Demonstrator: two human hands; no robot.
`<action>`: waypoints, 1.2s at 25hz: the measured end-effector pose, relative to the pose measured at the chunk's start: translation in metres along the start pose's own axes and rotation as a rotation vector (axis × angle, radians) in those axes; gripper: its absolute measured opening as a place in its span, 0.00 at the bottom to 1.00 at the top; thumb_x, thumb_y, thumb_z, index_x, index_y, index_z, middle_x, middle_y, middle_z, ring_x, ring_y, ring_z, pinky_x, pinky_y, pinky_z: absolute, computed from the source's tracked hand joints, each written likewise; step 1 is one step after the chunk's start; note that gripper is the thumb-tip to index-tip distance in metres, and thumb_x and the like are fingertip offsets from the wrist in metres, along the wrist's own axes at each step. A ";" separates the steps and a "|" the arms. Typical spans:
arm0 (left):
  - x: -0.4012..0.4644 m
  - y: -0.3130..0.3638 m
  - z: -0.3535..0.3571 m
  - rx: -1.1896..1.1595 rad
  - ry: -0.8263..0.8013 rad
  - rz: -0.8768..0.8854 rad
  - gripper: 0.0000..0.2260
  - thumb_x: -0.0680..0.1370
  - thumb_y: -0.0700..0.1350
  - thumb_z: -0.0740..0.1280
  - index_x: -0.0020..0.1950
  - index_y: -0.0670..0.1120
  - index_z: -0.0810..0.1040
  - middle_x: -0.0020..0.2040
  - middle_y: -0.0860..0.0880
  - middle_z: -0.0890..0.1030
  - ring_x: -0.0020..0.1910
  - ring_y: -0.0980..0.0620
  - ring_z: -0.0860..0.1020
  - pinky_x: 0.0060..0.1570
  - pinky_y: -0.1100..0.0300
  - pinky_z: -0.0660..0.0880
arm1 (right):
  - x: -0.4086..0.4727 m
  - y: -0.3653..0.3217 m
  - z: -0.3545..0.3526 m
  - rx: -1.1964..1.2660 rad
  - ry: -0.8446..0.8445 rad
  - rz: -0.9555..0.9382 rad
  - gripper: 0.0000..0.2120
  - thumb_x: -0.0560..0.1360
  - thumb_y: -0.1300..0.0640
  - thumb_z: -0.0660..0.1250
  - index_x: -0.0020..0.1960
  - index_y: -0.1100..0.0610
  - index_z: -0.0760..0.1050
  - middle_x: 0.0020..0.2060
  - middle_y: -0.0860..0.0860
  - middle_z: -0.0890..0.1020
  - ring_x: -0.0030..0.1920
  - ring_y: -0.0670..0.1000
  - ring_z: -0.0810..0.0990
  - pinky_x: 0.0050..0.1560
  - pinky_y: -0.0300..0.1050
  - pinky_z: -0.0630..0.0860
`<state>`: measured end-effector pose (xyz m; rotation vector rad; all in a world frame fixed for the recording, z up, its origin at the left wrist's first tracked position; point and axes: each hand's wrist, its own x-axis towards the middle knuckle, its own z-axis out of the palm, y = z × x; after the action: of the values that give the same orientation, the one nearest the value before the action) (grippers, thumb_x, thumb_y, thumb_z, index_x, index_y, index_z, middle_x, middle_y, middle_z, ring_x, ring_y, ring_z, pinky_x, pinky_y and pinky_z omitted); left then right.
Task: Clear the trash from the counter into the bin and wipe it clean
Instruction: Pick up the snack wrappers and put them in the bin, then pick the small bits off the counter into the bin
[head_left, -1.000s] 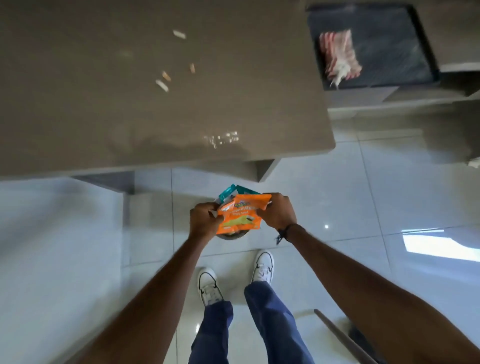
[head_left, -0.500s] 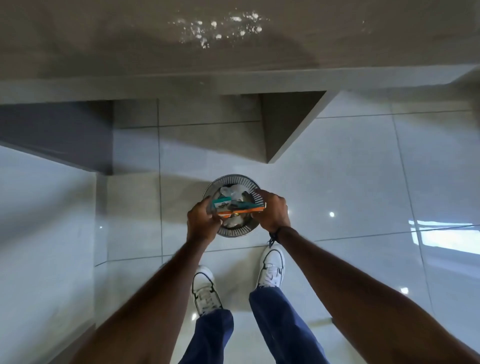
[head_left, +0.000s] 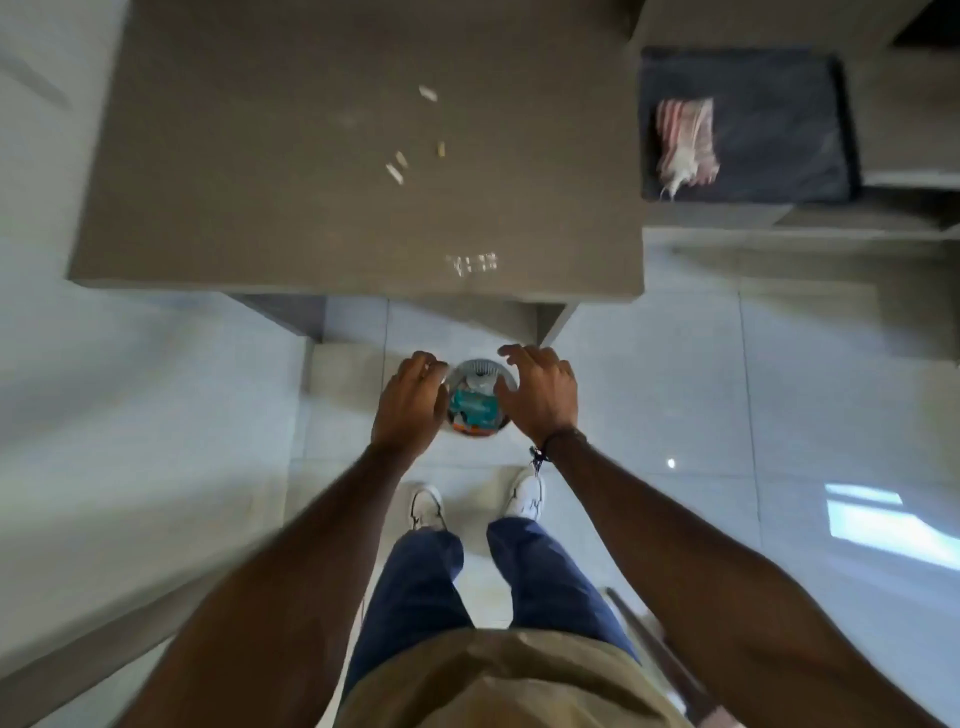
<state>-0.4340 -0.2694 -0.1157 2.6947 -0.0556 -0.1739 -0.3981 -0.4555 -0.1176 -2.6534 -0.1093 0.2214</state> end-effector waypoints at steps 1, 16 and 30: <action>0.007 0.005 -0.017 -0.002 0.054 0.007 0.11 0.78 0.38 0.66 0.60 0.38 0.80 0.58 0.39 0.81 0.56 0.41 0.80 0.53 0.48 0.81 | 0.007 -0.011 -0.017 -0.002 0.022 -0.036 0.18 0.70 0.54 0.69 0.60 0.51 0.80 0.52 0.50 0.86 0.54 0.56 0.82 0.55 0.52 0.77; 0.231 -0.069 -0.112 0.200 -0.092 0.115 0.30 0.82 0.34 0.57 0.82 0.44 0.50 0.84 0.42 0.50 0.82 0.39 0.51 0.81 0.45 0.53 | 0.248 -0.138 -0.074 -0.181 -0.091 -0.195 0.27 0.74 0.65 0.61 0.72 0.54 0.70 0.71 0.55 0.73 0.70 0.60 0.72 0.67 0.55 0.74; 0.336 -0.093 -0.145 0.125 -0.203 0.439 0.08 0.76 0.37 0.67 0.52 0.40 0.84 0.54 0.36 0.82 0.54 0.37 0.81 0.55 0.48 0.80 | 0.365 -0.165 -0.067 -0.021 -0.006 0.074 0.13 0.76 0.64 0.63 0.57 0.59 0.83 0.54 0.60 0.82 0.54 0.64 0.81 0.51 0.52 0.79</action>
<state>-0.0806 -0.1465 -0.0634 2.6983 -0.7321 -0.3139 -0.0339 -0.2974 -0.0326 -2.6805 -0.0151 0.2535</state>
